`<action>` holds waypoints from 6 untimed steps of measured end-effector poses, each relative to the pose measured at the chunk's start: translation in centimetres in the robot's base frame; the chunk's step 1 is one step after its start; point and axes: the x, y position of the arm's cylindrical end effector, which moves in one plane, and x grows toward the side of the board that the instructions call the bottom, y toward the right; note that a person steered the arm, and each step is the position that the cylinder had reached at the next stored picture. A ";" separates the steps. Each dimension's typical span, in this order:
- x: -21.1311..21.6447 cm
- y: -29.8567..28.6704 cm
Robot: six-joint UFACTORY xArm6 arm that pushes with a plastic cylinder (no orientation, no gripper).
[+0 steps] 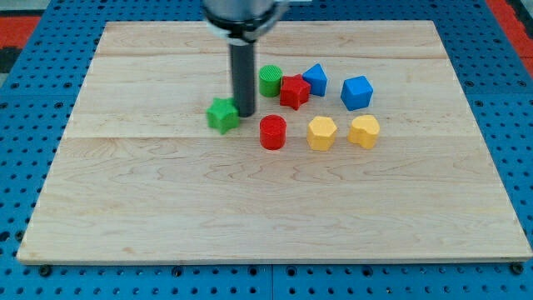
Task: Move the arm bottom left side of the green star
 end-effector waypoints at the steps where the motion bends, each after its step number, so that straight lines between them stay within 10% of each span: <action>1: 0.0 -4.1; 3: -5.4 -9.6; 6: 2.7 -7.0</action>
